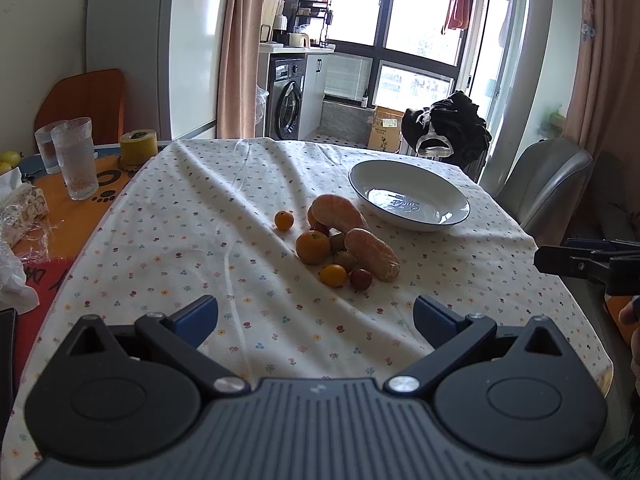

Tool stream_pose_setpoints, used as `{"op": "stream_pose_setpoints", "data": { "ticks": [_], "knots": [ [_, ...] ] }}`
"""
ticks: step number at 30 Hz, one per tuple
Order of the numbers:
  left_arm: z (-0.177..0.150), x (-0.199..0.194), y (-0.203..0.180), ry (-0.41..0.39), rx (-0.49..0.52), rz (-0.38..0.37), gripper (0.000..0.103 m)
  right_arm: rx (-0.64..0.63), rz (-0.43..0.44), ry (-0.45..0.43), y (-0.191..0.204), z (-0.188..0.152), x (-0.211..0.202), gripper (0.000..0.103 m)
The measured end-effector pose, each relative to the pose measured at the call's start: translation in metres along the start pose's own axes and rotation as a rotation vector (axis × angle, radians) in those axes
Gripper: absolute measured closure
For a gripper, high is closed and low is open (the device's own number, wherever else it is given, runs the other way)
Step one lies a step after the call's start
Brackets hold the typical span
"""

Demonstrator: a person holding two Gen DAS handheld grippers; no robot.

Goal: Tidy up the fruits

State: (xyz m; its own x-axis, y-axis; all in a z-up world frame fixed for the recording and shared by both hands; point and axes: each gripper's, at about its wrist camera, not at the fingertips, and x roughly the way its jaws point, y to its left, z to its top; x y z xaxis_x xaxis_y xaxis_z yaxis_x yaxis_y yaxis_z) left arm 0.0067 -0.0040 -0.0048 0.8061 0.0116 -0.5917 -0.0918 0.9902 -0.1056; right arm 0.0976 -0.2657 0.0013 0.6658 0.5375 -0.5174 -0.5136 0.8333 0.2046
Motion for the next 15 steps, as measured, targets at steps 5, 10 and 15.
{"op": "stream_pose_setpoints", "data": {
  "ticks": [5, 10, 15],
  "knots": [
    [-0.002, 0.009, 0.001, -0.015, -0.008, 0.01, 0.0, 0.027, 0.038, 0.013, -0.007, -0.002, 0.013, 0.0],
    [-0.005, 0.021, 0.003, -0.006, -0.029, -0.025, 0.001, 0.019, -0.002, 0.009, -0.011, -0.008, 0.025, 0.0],
    [-0.008, 0.034, 0.002, 0.009, -0.04, -0.056, 0.003, 0.023, 0.023, 0.014, -0.017, -0.013, 0.037, 0.0]
  ]
}}
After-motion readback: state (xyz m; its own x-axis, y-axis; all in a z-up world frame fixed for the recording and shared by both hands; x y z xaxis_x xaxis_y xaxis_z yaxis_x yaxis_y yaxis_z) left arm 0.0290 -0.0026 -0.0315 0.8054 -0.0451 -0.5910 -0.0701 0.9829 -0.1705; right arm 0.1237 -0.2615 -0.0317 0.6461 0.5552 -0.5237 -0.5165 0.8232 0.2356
